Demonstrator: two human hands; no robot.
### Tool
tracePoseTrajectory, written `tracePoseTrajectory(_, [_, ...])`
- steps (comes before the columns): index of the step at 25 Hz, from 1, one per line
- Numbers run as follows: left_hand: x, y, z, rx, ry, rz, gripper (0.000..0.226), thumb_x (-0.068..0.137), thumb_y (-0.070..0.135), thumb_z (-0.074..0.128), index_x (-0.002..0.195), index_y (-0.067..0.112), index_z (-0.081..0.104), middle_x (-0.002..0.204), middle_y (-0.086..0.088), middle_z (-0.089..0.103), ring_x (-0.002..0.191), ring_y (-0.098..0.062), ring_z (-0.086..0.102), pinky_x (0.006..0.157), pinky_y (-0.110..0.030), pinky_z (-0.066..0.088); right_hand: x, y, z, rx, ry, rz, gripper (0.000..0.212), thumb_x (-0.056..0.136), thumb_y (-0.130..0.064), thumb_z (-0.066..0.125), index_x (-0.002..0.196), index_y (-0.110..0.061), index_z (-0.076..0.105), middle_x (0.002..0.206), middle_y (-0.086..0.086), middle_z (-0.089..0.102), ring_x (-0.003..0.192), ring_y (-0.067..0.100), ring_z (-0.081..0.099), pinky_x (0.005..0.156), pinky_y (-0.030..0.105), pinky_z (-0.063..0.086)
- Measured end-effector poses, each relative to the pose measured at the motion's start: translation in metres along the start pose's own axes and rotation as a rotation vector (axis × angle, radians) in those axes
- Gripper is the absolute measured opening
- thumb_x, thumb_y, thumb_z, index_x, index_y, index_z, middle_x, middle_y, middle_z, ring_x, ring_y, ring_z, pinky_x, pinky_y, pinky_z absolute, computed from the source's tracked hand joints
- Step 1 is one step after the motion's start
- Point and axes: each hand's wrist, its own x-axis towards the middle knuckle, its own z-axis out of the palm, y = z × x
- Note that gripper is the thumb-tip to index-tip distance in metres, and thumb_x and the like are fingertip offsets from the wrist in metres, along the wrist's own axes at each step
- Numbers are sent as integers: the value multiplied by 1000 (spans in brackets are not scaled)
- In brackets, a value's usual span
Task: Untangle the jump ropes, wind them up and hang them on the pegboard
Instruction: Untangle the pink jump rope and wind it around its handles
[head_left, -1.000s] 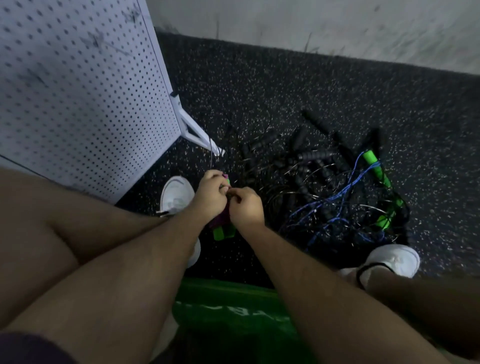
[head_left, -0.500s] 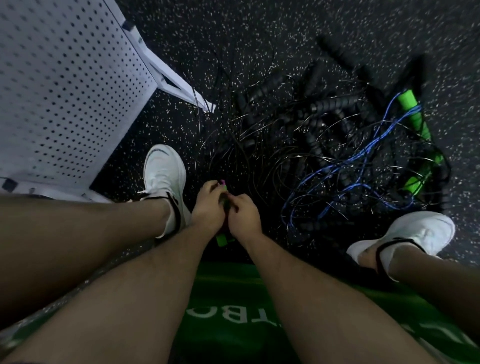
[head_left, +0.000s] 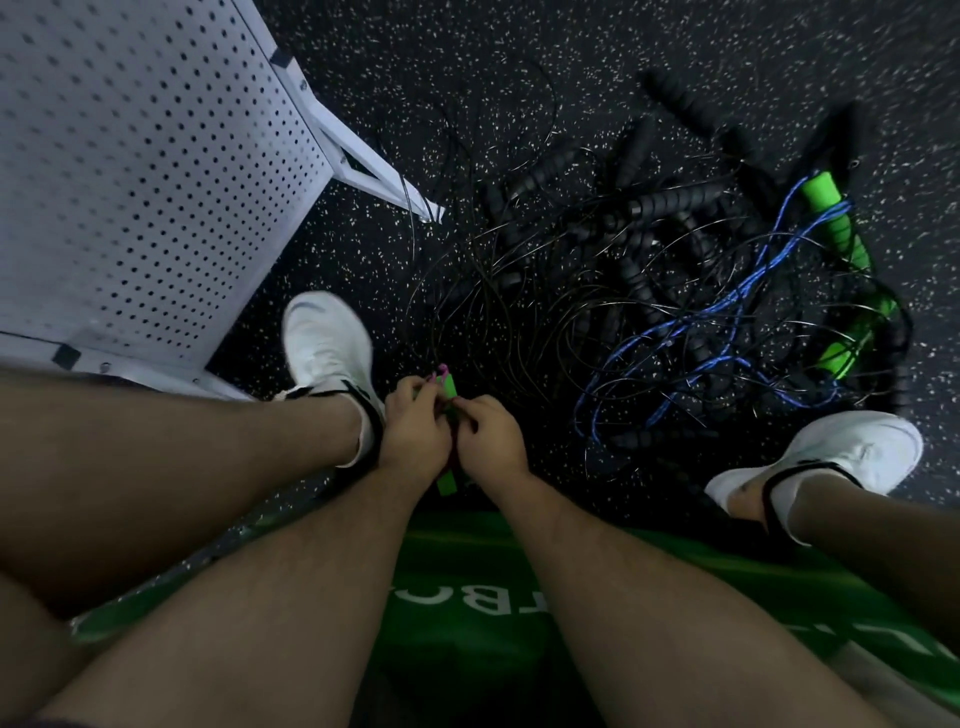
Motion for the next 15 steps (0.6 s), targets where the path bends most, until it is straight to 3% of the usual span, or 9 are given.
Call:
tracePoseTrajectory(4, [-3, 3, -11, 43, 79, -31, 37, 93, 8, 53, 130, 10, 58, 141, -11, 42, 124, -30, 40, 105, -38, 38, 2, -17, 2, 45, -12, -35, 32, 101, -11, 49, 124, -17, 70, 108, -4, 60, 94, 11, 58, 82, 19, 49])
tracePoseTrajectory(6, [2, -1, -14, 93, 104, -97, 40, 96, 11, 51, 135, 11, 55, 140, -14, 42, 124, -32, 40, 103, -39, 37, 7, -24, 7, 54, -68, -22, 32, 102, -13, 49, 126, -18, 69, 111, -2, 60, 97, 12, 58, 84, 23, 48])
tracePoseTrajectory(9, [9, -4, -13, 189, -77, -164, 42, 99, 15, 47, 141, 14, 50, 144, -15, 39, 127, -33, 40, 104, -39, 37, 12, -19, 7, -14, -191, 32, 32, 104, -16, 47, 130, -15, 66, 119, 6, 58, 102, 20, 58, 88, 27, 46])
tracePoseTrajectory(11, [9, -3, -10, 247, -176, -185, 44, 100, 16, 45, 144, 15, 47, 148, -14, 35, 131, -32, 38, 104, -41, 39, 14, -8, 6, -84, -300, 48, 30, 104, -20, 47, 122, -13, 70, 112, 8, 64, 94, 22, 62, 83, 31, 52])
tracePoseTrajectory(13, [5, 1, -7, 285, -157, -192, 44, 99, 19, 44, 143, 18, 46, 150, -12, 30, 132, -31, 35, 103, -42, 41, 12, -1, 4, -123, -311, 26, 29, 100, -23, 47, 106, -13, 74, 98, 9, 69, 83, 23, 65, 79, 41, 57])
tracePoseTrajectory(15, [5, 10, -6, 288, -61, -133, 34, 98, 20, 47, 132, 18, 55, 145, -11, 34, 128, -30, 38, 102, -43, 40, 13, 3, -2, -161, -237, -22, 30, 96, -27, 45, 105, -18, 72, 98, 7, 67, 83, 22, 64, 78, 43, 57])
